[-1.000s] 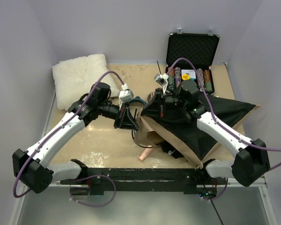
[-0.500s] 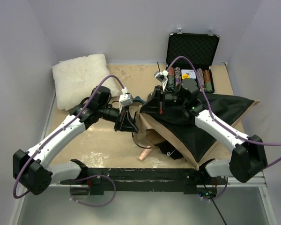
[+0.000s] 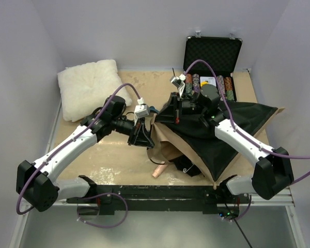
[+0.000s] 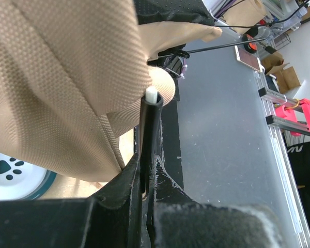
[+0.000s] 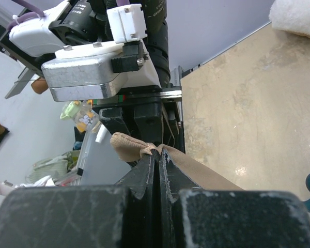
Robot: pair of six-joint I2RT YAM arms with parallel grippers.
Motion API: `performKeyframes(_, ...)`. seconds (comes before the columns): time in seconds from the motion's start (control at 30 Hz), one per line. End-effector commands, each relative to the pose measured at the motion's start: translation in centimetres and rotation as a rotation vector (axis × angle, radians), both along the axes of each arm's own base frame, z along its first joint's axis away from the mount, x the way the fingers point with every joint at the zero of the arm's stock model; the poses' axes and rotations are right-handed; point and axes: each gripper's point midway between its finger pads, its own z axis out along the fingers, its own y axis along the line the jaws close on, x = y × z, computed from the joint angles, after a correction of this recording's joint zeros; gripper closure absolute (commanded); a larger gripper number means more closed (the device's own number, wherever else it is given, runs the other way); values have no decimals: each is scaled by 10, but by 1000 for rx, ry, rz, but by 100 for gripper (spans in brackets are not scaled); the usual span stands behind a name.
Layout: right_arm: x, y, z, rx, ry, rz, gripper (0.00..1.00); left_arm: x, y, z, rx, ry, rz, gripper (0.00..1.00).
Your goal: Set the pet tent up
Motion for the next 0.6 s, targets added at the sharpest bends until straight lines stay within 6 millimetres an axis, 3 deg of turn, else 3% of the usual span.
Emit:
performKeyframes(0.0, 22, -31, 176, 408, -459, -281, 100, -66, 32, -60, 341, 479, -5, 100)
performKeyframes(0.57, 12, -31, 167, 396, -478, -238, 100, -62, 29, -61, 345, 490, 4, 100)
